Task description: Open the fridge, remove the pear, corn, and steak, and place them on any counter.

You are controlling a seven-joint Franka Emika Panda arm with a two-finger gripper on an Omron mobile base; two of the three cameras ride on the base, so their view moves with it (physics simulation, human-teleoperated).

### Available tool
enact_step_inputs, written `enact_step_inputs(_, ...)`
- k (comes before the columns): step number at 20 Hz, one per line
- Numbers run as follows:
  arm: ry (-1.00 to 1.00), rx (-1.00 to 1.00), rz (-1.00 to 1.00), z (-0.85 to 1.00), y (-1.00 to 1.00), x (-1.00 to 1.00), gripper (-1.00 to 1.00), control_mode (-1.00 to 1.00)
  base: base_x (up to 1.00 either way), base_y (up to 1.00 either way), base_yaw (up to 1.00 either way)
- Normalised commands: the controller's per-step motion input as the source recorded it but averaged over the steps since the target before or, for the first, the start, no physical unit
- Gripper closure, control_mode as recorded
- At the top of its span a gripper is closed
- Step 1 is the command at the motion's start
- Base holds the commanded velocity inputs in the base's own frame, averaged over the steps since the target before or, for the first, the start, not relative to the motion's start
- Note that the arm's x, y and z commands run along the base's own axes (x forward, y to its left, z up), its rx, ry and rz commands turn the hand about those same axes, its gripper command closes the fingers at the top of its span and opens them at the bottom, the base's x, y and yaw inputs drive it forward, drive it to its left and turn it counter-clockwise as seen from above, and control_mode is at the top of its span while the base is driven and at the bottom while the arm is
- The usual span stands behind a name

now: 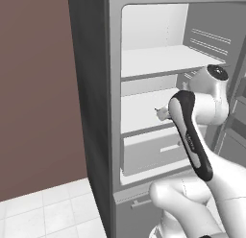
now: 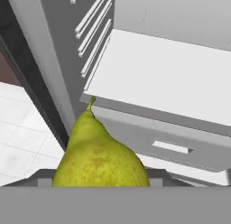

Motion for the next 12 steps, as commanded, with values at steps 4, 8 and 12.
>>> enact_step_inputs(4,0.0,0.0,0.0,0.0,0.0,0.0,1.0,1.0,-0.79,0.03,-0.11)
enact_step_inputs(8,0.0,0.0,0.0,0.0,0.0,0.0,1.0,1.0,-1.0,0.0,-0.45)
enact_step_inputs(12,0.0,0.0,0.0,0.0,0.0,0.0,1.0,1.0,-0.89,0.14,-0.69)
